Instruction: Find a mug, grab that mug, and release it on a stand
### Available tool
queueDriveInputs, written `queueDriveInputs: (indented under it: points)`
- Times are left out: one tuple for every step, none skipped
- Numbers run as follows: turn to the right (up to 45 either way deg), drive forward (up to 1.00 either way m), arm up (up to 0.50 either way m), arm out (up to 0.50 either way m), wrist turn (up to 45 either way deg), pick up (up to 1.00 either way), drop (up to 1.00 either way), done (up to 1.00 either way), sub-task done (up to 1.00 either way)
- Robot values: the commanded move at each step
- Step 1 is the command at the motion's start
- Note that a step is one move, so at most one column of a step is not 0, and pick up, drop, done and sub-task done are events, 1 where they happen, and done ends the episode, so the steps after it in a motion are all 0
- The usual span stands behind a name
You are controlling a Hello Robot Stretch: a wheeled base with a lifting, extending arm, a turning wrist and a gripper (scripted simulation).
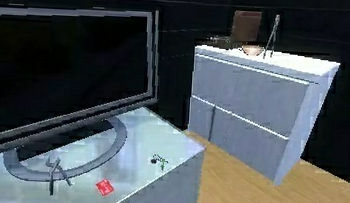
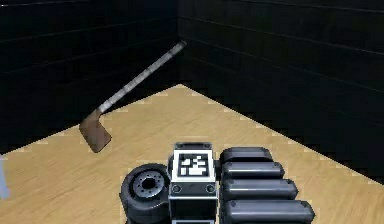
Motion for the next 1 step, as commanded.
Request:
queueDriveInputs:
  points:
    - [0.0,0.35,0.00,0.00,0.0,0.00,0.00,0.00,0.00]
